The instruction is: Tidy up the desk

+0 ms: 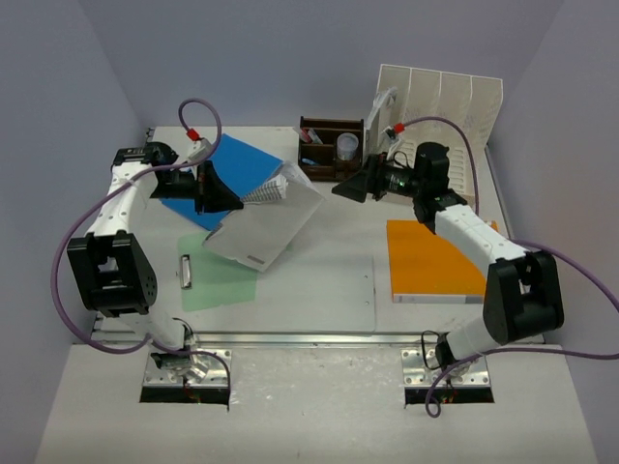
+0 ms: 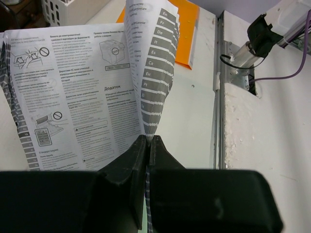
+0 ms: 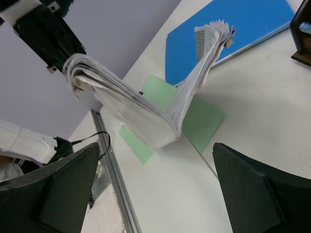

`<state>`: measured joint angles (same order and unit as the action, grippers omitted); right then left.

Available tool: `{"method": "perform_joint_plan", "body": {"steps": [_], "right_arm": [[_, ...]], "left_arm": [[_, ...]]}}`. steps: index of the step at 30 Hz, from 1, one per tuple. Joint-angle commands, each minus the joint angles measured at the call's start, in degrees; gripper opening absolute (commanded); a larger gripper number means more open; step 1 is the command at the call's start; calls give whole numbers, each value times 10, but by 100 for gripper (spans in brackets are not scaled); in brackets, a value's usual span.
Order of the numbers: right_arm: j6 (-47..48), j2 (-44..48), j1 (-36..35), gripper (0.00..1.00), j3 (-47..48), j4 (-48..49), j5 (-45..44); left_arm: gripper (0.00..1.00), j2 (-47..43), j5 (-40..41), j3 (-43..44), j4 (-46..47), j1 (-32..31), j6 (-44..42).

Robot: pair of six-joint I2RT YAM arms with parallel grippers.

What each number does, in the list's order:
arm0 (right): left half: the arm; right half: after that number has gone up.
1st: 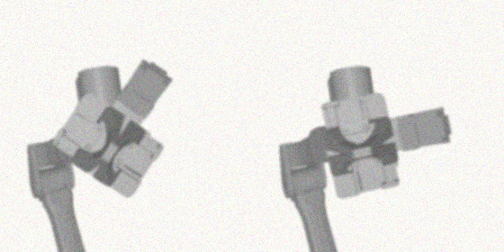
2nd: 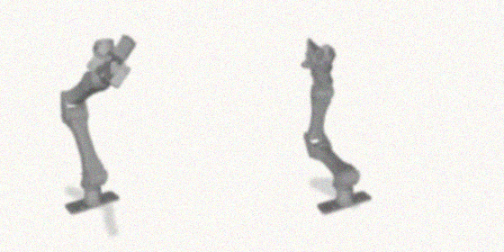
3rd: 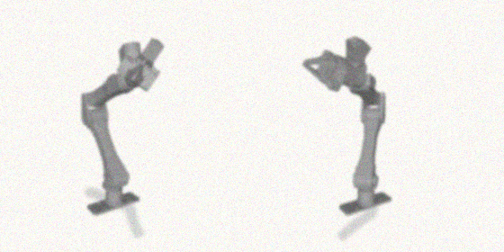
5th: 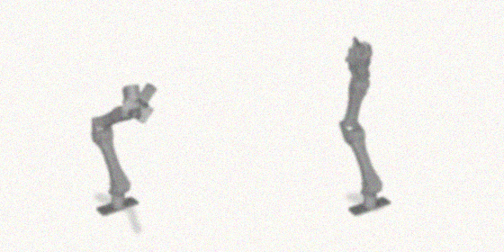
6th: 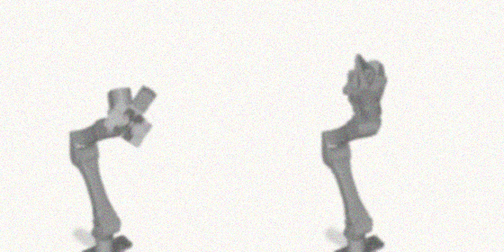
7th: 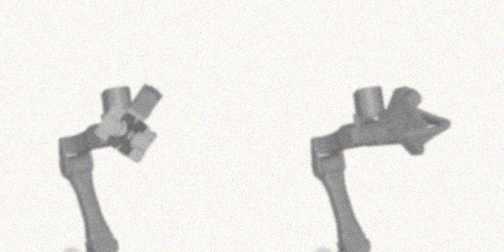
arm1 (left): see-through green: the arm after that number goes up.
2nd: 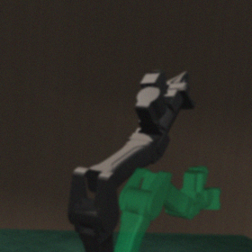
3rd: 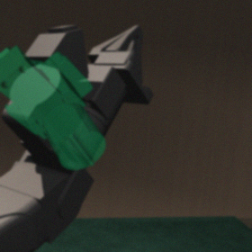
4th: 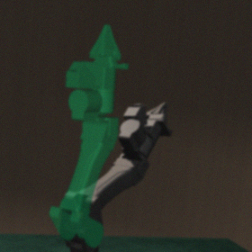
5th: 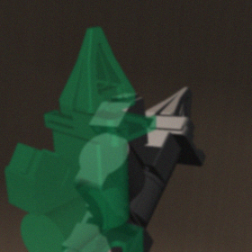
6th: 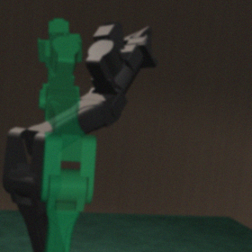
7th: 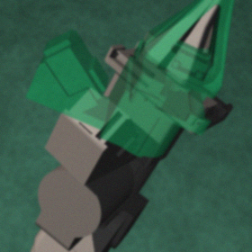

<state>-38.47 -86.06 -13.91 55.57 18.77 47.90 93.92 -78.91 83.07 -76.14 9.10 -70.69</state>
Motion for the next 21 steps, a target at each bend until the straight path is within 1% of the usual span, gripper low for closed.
{"method": "perform_joint_plan", "body": {"steps": [1,4,7,11,19,21], "right_arm": [[29,-30,-19,99,-39,107,19],[-5,-84,-24,99,-9,143,70],[-19,-125,-39,99,12,182,95],[-52,-158,-77,99,45,239,123],[-80,-178,-116,99,125,259,153],[-81,-175,-121,96,134,257,159]], "left_arm": [[0,-30,-101,14,6,6,-15],[0,-34,-109,18,6,6,-5],[0,-42,-110,18,7,6,1],[0,-39,-113,17,7,5,12],[0,-17,-94,7,8,5,16],[0,-9,-88,8,8,5,15]]}}
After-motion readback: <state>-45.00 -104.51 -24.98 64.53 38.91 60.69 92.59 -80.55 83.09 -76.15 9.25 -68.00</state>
